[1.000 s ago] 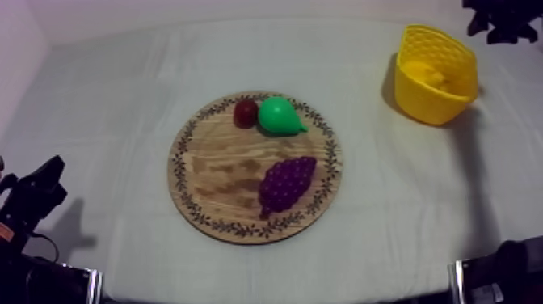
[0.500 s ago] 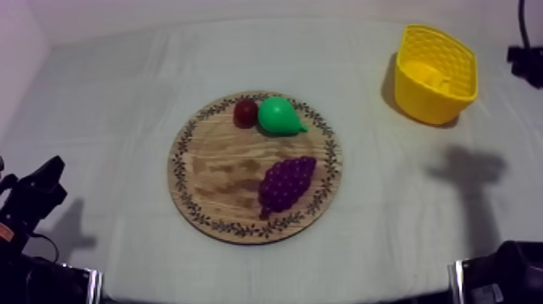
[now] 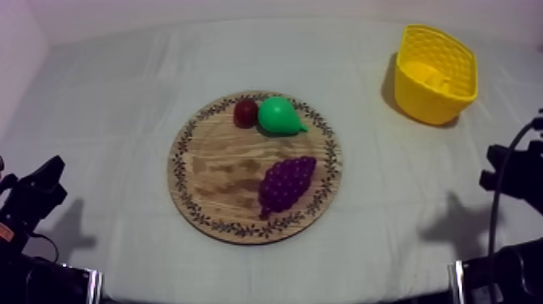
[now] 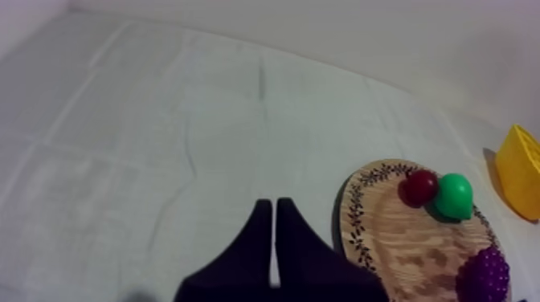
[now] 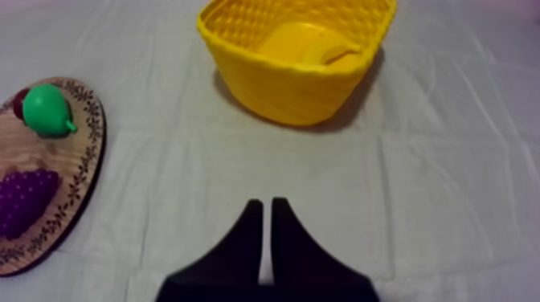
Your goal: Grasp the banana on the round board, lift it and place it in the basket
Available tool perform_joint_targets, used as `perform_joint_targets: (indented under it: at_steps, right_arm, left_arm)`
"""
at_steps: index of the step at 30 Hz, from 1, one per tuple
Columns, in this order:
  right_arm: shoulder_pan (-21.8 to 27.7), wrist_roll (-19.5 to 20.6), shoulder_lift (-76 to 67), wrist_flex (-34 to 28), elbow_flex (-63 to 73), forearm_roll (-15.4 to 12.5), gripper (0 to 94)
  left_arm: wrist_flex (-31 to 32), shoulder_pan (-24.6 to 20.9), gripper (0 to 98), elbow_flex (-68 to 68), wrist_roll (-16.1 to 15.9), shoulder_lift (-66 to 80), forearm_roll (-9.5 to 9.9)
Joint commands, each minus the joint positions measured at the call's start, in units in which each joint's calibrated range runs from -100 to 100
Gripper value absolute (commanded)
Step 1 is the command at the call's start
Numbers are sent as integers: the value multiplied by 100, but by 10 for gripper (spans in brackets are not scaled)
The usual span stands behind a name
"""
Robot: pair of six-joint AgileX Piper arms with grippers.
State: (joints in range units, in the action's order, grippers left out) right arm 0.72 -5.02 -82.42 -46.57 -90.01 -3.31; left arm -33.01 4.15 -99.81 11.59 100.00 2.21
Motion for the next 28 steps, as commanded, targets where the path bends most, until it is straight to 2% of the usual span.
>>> perform_joint_targets:
  at_steps: [1, 10, 19, 28]
  right_arm:
    - [45, -18, -512, 45, -448, -21, 7]
    - [-35, 245, -1196, 529, -865, 161, 5]
    - [58, -614, -1320, 826, -961, 209, 3]
    - [60, -648, -1325, 842, -965, 211, 3]
  left_arm:
    - [-5, 1, 1, 3, -2, 0, 1]
    - [-5, 1, 1, 3, 0, 0, 1]
    - [-5, 1, 1, 3, 2, 0, 1]
    - [-5, 1, 1, 3, 1, 0, 1]
